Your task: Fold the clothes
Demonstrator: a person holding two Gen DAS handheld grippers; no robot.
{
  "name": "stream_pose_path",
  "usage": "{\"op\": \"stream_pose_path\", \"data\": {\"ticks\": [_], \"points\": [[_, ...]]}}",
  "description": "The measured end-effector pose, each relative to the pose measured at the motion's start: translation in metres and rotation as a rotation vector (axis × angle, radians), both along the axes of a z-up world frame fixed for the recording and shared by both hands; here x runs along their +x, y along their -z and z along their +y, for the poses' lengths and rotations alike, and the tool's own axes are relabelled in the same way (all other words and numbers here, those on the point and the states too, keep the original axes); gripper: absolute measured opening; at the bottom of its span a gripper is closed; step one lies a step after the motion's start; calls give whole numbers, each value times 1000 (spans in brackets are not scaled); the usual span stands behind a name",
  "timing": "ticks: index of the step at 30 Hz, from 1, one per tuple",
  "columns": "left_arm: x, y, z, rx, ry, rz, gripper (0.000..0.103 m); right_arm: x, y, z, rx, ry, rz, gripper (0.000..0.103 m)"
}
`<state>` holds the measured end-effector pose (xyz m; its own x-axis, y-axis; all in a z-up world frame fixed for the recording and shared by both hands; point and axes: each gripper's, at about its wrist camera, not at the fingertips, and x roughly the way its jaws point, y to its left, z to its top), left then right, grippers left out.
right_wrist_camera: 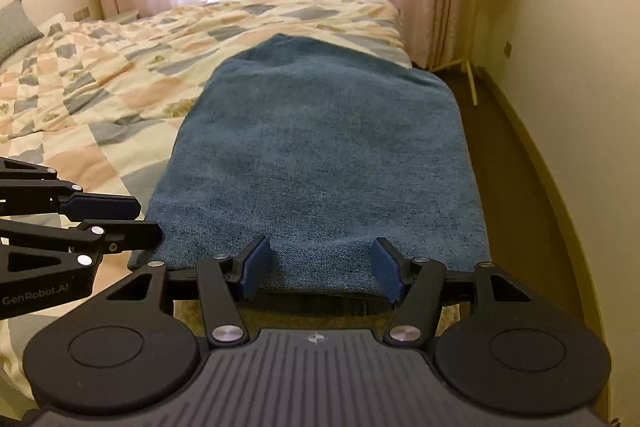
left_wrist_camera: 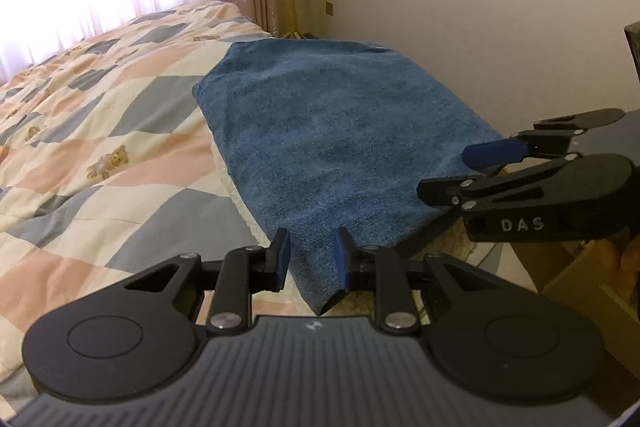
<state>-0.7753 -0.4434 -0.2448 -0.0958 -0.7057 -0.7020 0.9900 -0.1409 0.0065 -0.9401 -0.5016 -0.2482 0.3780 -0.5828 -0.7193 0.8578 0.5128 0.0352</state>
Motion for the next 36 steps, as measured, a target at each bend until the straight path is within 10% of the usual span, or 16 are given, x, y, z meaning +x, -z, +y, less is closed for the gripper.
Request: {"op": "stream_pose_path", "data": {"ticks": [10, 13, 20, 36], "points": [[10, -23, -21, 173, -47, 27, 27, 9, -12, 5, 59, 53, 15, 59], [21, -38, -26, 240, -66, 60, 51, 9, -35, 10, 54, 88, -37, 59], [54, -64, -18, 325, -41, -22, 61, 28, -81, 31, 81, 272, -82, 76], [167, -166, 65, 187, 48, -31, 92, 137, -171, 146, 9, 543, -120, 101]]}}
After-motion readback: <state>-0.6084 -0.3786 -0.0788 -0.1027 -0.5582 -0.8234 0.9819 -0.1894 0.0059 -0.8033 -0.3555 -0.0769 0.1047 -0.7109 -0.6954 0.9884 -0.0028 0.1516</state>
